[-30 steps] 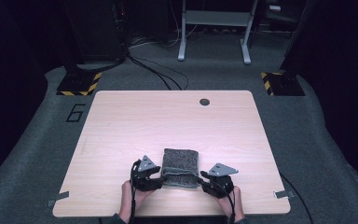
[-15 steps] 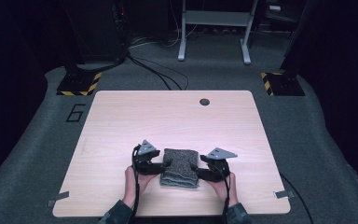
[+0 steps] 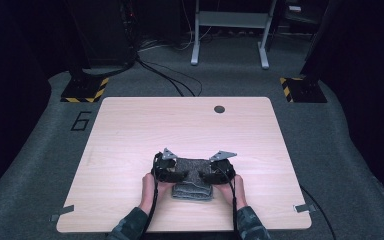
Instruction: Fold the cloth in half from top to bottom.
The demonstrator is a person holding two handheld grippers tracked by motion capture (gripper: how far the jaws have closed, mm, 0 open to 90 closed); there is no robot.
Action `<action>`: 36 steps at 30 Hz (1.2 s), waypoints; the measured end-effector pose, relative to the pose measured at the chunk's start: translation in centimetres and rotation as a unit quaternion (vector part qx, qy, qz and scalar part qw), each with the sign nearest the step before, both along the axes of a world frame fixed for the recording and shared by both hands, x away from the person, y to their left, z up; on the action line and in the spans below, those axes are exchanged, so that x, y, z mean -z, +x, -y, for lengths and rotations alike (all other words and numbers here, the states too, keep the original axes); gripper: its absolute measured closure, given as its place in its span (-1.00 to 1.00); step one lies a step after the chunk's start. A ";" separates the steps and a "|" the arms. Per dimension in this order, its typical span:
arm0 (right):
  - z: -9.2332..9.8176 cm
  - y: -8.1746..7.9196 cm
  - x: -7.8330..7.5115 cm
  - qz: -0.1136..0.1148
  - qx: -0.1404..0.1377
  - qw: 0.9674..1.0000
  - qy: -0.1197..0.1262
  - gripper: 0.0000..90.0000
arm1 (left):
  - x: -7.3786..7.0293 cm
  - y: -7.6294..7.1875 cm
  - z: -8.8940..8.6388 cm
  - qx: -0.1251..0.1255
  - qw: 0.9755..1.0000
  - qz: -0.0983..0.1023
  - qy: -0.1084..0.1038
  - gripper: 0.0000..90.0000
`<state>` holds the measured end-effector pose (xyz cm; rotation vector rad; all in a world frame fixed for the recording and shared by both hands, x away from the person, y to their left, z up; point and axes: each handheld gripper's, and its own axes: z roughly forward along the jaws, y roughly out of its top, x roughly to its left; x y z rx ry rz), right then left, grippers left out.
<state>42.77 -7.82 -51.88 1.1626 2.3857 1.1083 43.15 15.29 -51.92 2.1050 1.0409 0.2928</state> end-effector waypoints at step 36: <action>1.5 -2.4 0.5 0.004 0.029 0.999 -0.040 -0.68 | 0.6 -5.7 0.1 0.000 0.998 0.044 0.042 -0.44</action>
